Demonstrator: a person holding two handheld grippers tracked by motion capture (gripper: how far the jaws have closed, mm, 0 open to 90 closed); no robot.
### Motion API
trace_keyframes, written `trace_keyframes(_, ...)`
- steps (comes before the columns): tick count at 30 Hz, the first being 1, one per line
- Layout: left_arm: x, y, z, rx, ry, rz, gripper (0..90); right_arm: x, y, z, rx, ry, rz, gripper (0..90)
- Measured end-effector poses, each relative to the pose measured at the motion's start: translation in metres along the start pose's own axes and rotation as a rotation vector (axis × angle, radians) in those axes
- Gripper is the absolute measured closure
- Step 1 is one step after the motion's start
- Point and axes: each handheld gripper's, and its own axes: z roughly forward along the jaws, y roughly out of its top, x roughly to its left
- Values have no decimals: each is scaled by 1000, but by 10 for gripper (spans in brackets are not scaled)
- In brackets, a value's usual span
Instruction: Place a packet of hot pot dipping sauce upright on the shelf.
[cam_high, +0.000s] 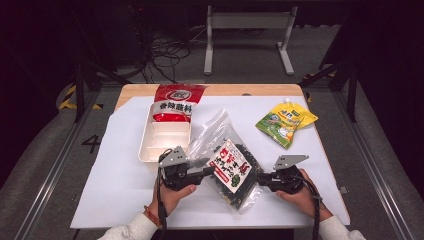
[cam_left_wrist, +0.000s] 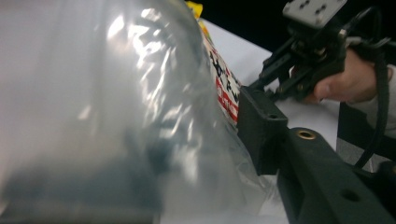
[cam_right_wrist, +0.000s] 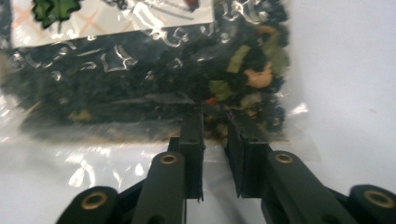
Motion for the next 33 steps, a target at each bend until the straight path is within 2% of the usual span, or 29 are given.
trace_keyframes(3,2,11,-10,-41,-31,14,720,10,5,4,-5,29,0,673)
trace_keyframes(5,2,17,-18,-73,-58,17,757,18,10,4,-5,38,-20,645)
trace_keyframes(7,0,23,-23,-88,-58,53,783,30,16,2,-21,58,-56,635)
trace_keyframes(10,-1,29,-28,-100,-59,92,792,37,19,-2,-40,69,-80,613)
trace_keyframes(12,-2,32,-29,-105,-66,102,796,38,18,-4,-44,73,-94,595)
trace_keyframes(16,-4,38,-33,-114,-68,141,800,34,17,-13,-61,64,-92,546)
trace_keyframes(19,-6,42,-36,-122,-73,160,803,26,16,-20,-74,41,-66,482)
trace_keyframes(21,-7,44,-37,-124,-71,173,804,21,14,-22,-70,8,-56,461)
trace_keyframes(25,-7,47,-38,-131,-87,187,806,12,10,-26,-73,-29,-25,436)
trace_keyframes(33,-7,56,-46,-146,-81,220,808,4,6,-25,-63,-71,3,407)
